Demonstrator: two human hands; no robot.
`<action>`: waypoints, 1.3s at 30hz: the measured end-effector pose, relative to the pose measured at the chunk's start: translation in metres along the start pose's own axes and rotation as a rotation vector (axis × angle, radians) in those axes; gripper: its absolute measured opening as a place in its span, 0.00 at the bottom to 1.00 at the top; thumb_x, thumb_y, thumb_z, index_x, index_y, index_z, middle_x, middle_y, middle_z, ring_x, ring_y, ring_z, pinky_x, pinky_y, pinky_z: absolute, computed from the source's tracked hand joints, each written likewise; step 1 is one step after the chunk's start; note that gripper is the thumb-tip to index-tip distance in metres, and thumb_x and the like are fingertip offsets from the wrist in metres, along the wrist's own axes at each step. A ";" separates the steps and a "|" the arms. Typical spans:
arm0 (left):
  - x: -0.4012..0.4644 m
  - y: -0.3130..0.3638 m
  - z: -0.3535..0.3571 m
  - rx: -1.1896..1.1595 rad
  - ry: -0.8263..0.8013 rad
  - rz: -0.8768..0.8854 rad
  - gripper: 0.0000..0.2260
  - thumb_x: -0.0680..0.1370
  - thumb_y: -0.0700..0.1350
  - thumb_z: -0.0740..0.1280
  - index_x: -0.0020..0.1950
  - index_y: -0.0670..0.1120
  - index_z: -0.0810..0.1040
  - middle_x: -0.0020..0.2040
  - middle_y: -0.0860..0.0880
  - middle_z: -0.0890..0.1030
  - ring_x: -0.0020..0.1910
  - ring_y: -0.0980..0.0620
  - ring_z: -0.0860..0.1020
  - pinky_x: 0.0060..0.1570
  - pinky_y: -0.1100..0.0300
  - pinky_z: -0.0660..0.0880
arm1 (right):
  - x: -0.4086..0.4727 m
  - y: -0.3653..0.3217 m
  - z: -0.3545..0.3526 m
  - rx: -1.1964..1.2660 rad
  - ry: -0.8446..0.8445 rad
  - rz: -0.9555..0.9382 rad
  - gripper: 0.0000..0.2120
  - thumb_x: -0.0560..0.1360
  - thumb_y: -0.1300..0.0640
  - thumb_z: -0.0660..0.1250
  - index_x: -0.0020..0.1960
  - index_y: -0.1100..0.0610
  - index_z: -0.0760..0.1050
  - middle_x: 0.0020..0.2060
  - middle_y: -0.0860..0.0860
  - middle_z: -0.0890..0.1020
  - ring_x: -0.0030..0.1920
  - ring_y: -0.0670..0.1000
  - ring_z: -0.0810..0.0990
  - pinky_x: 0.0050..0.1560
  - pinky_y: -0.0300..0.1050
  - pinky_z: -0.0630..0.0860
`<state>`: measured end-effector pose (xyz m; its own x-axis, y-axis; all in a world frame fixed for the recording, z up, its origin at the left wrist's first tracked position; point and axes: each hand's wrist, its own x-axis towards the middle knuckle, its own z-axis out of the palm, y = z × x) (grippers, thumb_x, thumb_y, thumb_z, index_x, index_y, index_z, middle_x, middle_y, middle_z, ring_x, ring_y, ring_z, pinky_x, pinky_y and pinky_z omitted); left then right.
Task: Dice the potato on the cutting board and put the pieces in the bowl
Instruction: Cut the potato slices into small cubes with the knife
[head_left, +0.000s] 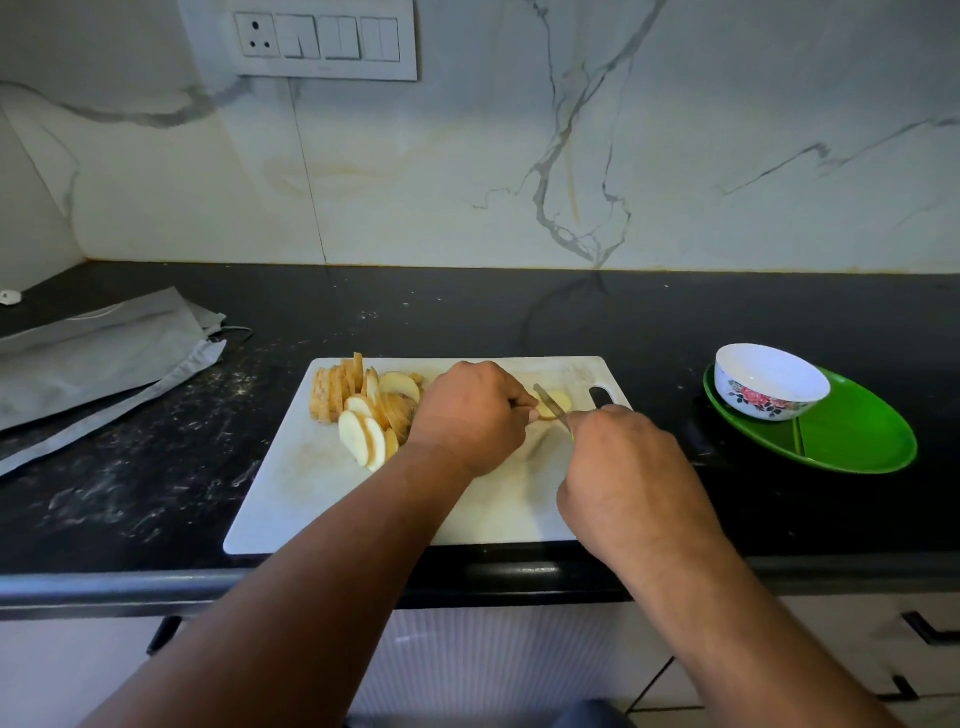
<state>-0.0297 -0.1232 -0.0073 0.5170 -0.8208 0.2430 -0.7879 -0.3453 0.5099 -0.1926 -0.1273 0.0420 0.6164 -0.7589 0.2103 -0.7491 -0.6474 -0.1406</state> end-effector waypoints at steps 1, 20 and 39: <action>0.000 0.000 0.000 0.001 -0.005 -0.004 0.08 0.80 0.54 0.72 0.55 0.54 0.88 0.52 0.57 0.87 0.48 0.54 0.83 0.54 0.54 0.83 | -0.005 0.001 -0.001 -0.001 -0.013 0.000 0.15 0.75 0.62 0.63 0.59 0.53 0.77 0.47 0.50 0.75 0.41 0.51 0.76 0.38 0.39 0.69; -0.003 -0.005 -0.001 -0.033 0.024 -0.012 0.06 0.79 0.53 0.73 0.53 0.56 0.89 0.49 0.58 0.87 0.46 0.55 0.82 0.53 0.55 0.83 | 0.010 -0.004 -0.003 0.011 0.050 0.016 0.11 0.73 0.62 0.61 0.51 0.53 0.78 0.44 0.50 0.75 0.31 0.49 0.66 0.26 0.36 0.56; -0.004 -0.001 -0.003 -0.066 0.017 -0.017 0.05 0.80 0.51 0.73 0.51 0.53 0.89 0.48 0.57 0.87 0.47 0.55 0.82 0.53 0.56 0.83 | -0.019 0.003 -0.025 -0.012 0.050 0.009 0.12 0.75 0.57 0.63 0.57 0.51 0.77 0.44 0.48 0.74 0.38 0.49 0.71 0.30 0.35 0.63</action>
<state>-0.0297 -0.1185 -0.0063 0.5361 -0.8072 0.2471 -0.7554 -0.3280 0.5673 -0.2129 -0.1126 0.0617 0.5967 -0.7601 0.2573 -0.7577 -0.6392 -0.1315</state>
